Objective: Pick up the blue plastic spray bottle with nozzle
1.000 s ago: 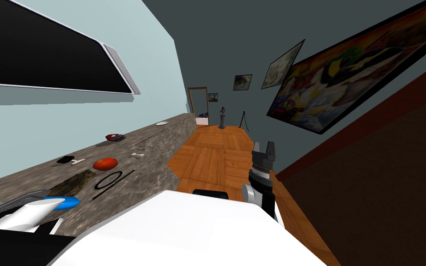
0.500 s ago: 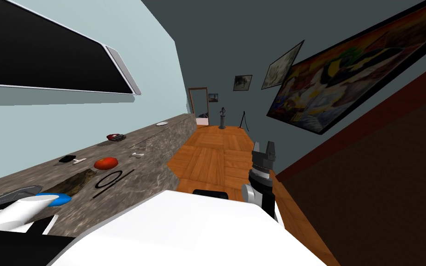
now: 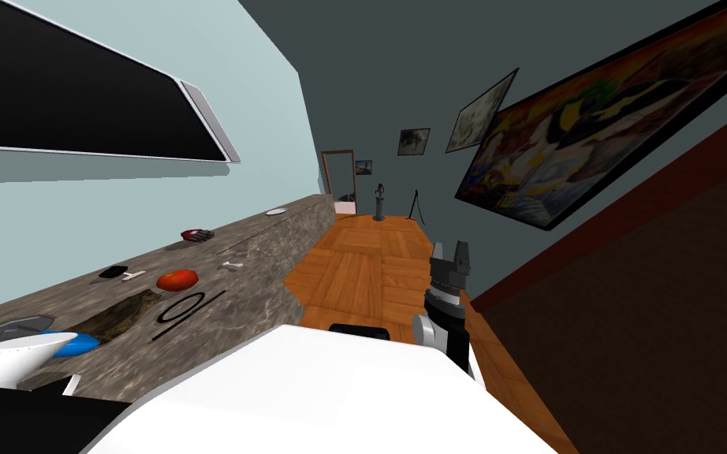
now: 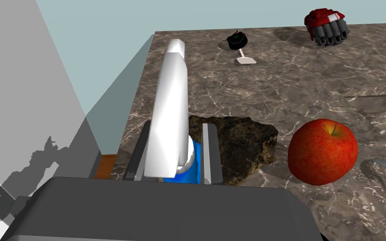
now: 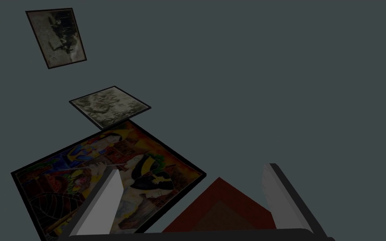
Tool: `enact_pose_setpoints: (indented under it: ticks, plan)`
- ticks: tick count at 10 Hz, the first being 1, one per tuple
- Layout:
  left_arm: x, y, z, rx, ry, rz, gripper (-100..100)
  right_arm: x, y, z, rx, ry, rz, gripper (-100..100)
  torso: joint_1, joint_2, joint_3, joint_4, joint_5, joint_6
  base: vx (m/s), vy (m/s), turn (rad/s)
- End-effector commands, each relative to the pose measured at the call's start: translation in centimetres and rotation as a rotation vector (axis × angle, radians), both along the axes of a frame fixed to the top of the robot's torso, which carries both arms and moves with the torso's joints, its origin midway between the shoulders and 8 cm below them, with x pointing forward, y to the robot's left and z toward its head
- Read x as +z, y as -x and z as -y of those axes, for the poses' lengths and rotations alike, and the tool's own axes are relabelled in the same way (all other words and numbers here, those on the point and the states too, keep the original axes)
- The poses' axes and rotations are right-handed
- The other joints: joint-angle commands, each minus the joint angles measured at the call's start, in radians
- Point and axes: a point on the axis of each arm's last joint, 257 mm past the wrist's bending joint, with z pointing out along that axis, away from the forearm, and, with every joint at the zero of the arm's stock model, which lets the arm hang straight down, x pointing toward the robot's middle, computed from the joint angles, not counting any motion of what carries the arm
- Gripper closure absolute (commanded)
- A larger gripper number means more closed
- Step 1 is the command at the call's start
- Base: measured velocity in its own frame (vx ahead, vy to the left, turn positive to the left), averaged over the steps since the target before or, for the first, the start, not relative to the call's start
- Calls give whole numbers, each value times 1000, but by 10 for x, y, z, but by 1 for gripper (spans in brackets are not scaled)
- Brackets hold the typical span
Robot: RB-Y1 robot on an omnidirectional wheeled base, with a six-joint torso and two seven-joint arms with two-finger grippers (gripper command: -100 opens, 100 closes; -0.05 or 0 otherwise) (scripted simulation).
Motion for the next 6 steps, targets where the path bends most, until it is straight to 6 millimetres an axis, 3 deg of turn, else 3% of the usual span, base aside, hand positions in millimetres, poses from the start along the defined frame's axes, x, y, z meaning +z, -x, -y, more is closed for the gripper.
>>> enact_pose_setpoints:
  ticks: [1, 3, 6]
  plan:
    - [20, 0, -9, -5, -15, 5, 100, 0, 0, 0, 0, 0, 0, 0, 0, 0, 0, 0, 0, 0, 36, -76, 29]
    - [20, 0, -9, -5, -15, 5, 100, 0, 0, 0, 0, 0, 0, 0, -4, -2, -1, -1, 0, 1, 28, -53, 13]
    - [66, 0, -26, -20, -47, 5, 100, 0, 0, 0, 0, 0, 0, 0, -5, -2, -1, 0, -1, 0, 38, -75, 23]
